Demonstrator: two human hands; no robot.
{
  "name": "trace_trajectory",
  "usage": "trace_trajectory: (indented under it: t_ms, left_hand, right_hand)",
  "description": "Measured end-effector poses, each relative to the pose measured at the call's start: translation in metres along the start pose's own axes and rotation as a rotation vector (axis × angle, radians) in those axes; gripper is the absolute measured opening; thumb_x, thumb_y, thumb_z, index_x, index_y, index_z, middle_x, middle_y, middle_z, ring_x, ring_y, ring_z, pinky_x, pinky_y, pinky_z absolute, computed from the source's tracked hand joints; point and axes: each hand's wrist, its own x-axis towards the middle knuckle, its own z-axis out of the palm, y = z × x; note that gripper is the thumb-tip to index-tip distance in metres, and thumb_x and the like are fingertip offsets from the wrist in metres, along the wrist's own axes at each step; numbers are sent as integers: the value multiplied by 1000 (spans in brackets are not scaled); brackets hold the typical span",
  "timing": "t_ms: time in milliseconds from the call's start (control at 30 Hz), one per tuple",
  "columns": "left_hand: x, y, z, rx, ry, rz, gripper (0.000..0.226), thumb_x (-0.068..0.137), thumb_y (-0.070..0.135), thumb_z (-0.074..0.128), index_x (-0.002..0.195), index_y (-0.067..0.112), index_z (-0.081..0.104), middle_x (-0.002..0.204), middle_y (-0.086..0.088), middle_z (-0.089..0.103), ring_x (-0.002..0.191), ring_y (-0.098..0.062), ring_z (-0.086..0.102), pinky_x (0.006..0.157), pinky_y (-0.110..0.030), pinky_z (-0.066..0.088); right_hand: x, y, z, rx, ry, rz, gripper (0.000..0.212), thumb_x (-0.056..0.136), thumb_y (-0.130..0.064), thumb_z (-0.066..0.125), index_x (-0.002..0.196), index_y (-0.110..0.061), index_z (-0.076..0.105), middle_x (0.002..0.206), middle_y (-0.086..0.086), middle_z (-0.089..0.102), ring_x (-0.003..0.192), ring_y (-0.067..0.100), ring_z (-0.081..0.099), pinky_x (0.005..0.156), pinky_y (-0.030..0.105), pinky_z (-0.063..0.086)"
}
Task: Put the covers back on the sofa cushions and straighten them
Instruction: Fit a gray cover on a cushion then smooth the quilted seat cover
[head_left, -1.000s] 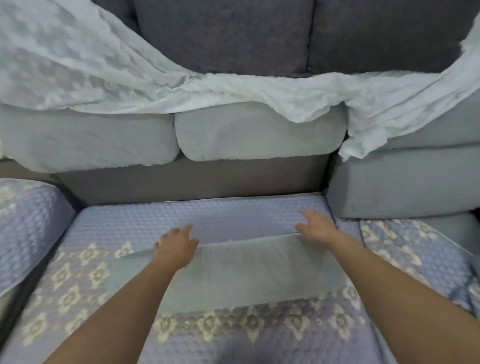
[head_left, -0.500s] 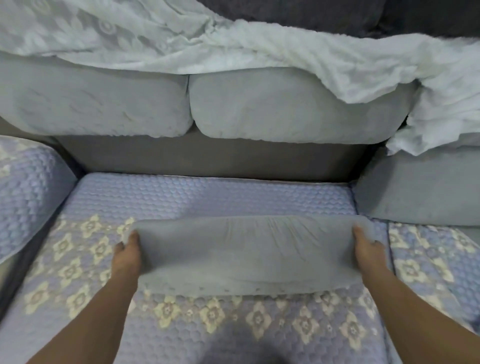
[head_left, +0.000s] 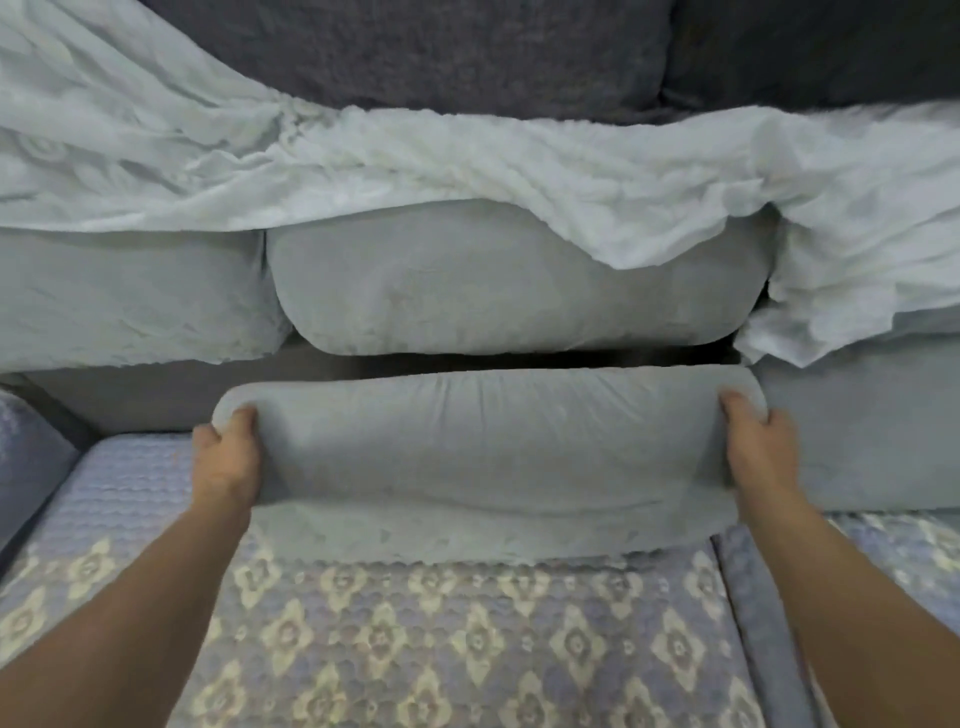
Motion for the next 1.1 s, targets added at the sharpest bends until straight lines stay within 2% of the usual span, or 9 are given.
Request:
trace_trajectory:
  t_ms: [100, 233, 500, 700, 767, 867, 933, 1033, 1100]
  left_hand:
    - [16, 5, 88, 23, -173, -22, 107, 68, 75, 64, 152, 29, 16, 154, -11, 31, 133, -40, 41, 99, -60, 45]
    - [21, -16, 149, 52, -151, -17, 107, 77, 74, 64, 151, 51, -10, 163, 3, 2, 140, -41, 30, 71, -58, 56]
    - [24, -4, 161, 199, -84, -49, 112, 73, 72, 69, 151, 52, -9, 163, -3, 1, 143, -42, 23, 73, -63, 55]
    - [95, 28, 217, 264, -37, -78, 152, 18, 96, 67, 148, 55, -3, 158, -7, 14, 137, -48, 31, 94, -72, 40]
    - [83, 34, 216, 311, -32, -117, 145, 34, 94, 68, 148, 54, -13, 159, -7, 6, 137, -52, 26, 95, -75, 38]
    - [54, 27, 201, 340, -49, -66, 119, 69, 82, 63, 151, 49, -16, 159, -11, 4, 137, -54, 25, 78, -74, 49]
    - [55, 24, 193, 324, -96, -90, 116, 71, 80, 64, 151, 50, -14, 160, -8, 4, 139, -53, 21, 65, -74, 51]
    - [57, 25, 185, 234, -164, -82, 114, 71, 80, 65, 151, 52, -11, 161, -4, 5, 144, -48, 18, 66, -76, 50]
    - [58, 22, 177, 175, -216, -77, 112, 68, 84, 62, 151, 53, -8, 163, -3, 8, 145, -46, 19, 75, -76, 48]
  right_hand:
    - [38, 21, 33, -31, 61, 38, 99, 83, -66, 61, 155, -12, 21, 157, 18, 31, 139, 39, 36, 114, 52, 32]
    - [59, 61, 79, 52, 98, 88, 114, 73, -80, 60, 157, -29, 3, 163, 12, 13, 145, 40, 24, 114, 59, 28]
    - [82, 60, 95, 11, 166, 107, 119, 65, -86, 57, 156, -33, 1, 160, 14, 15, 141, 44, 29, 109, 61, 35]
    - [166, 14, 130, -87, 47, 243, 141, 38, -87, 60, 154, -28, 6, 155, 12, 24, 137, 44, 28, 100, 68, 40]
    - [148, 0, 128, -67, 79, 271, 130, 52, -80, 64, 155, -27, 7, 158, 13, 20, 140, 41, 25, 108, 63, 34]
    - [60, 24, 133, -177, 170, -48, 85, 92, -59, 49, 158, -24, 10, 163, 16, 4, 149, 38, 10, 120, 48, 13]
    - [-21, 44, 166, -435, 90, -585, 68, 97, -54, 36, 156, -25, 19, 164, 15, 6, 150, 39, 5, 120, 53, 10]
    - [-61, 60, 211, -915, -307, -1256, 64, 101, -55, 25, 157, -26, 16, 166, 8, 2, 152, 36, -7, 120, 57, -1]
    - [-13, 51, 207, -1081, -183, -1359, 67, 102, -59, 25, 159, -29, 8, 167, 7, 2, 152, 34, -8, 121, 56, -2]
